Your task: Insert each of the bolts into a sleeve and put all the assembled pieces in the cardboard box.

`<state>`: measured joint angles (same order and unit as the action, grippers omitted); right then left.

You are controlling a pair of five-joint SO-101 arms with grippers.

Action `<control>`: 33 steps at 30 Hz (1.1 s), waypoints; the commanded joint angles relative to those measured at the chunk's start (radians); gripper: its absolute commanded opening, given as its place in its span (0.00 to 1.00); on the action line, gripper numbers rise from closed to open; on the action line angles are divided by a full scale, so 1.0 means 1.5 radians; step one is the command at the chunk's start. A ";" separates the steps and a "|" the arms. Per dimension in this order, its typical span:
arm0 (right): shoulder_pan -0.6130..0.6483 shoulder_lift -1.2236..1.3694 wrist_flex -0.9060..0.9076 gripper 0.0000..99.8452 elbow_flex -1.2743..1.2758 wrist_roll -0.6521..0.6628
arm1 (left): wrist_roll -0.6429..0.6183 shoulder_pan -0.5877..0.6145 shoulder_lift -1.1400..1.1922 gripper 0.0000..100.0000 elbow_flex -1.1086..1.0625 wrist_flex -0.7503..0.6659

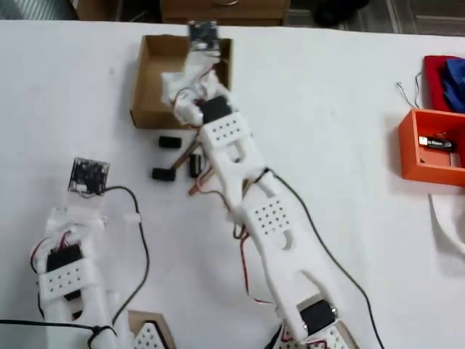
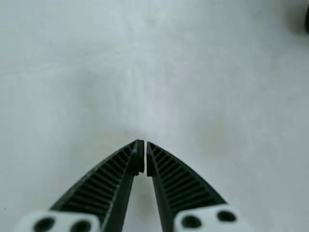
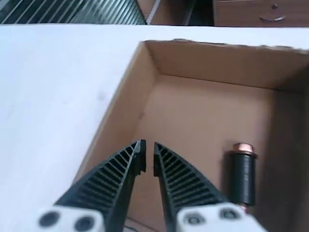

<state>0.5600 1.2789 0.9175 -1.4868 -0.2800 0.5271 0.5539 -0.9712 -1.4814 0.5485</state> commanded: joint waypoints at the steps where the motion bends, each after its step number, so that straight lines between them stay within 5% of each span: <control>1: 0.007 0.001 -0.043 0.02 0.009 0.024 | 0.004 -0.006 -0.006 0.04 0.002 -0.012; 33: -0.054 0.001 -0.067 0.02 0.003 0.026 | 0.004 -0.006 -0.006 0.04 0.001 -0.011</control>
<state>0.4941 1.3986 0.8316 -1.4438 -0.2524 0.5271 0.5539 -0.9712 -1.4845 0.5485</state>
